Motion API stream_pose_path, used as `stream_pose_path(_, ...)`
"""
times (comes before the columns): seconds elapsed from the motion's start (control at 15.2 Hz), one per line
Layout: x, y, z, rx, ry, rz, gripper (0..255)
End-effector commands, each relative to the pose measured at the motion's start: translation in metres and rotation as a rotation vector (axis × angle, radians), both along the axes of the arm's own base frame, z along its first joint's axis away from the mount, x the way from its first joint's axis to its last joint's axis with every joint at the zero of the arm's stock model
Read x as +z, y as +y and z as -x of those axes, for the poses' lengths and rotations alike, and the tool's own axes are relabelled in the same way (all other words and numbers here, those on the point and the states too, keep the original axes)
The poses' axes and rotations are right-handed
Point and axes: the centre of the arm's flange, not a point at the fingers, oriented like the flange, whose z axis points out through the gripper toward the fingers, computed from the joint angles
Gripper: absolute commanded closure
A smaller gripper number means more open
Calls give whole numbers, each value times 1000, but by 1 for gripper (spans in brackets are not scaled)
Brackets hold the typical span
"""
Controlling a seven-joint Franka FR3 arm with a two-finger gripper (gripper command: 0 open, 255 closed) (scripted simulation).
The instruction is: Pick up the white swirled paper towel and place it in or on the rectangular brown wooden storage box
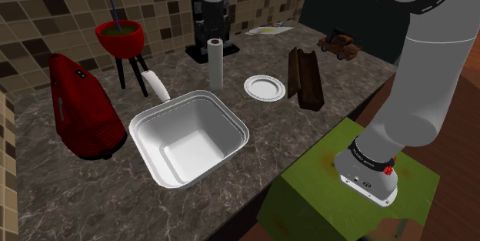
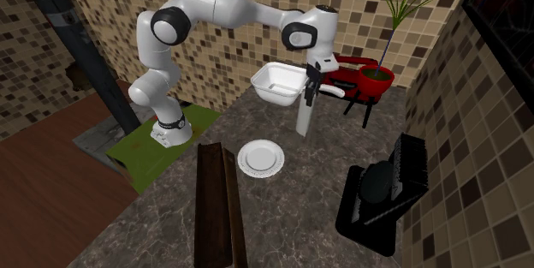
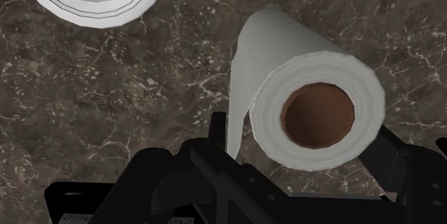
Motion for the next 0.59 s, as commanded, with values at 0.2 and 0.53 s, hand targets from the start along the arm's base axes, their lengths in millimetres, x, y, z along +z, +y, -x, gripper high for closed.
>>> stream_pose_path(0.2,26,0,0,0,0,0,255)
stream_pose_path(0.53,52,0,0,0,0,0,255)
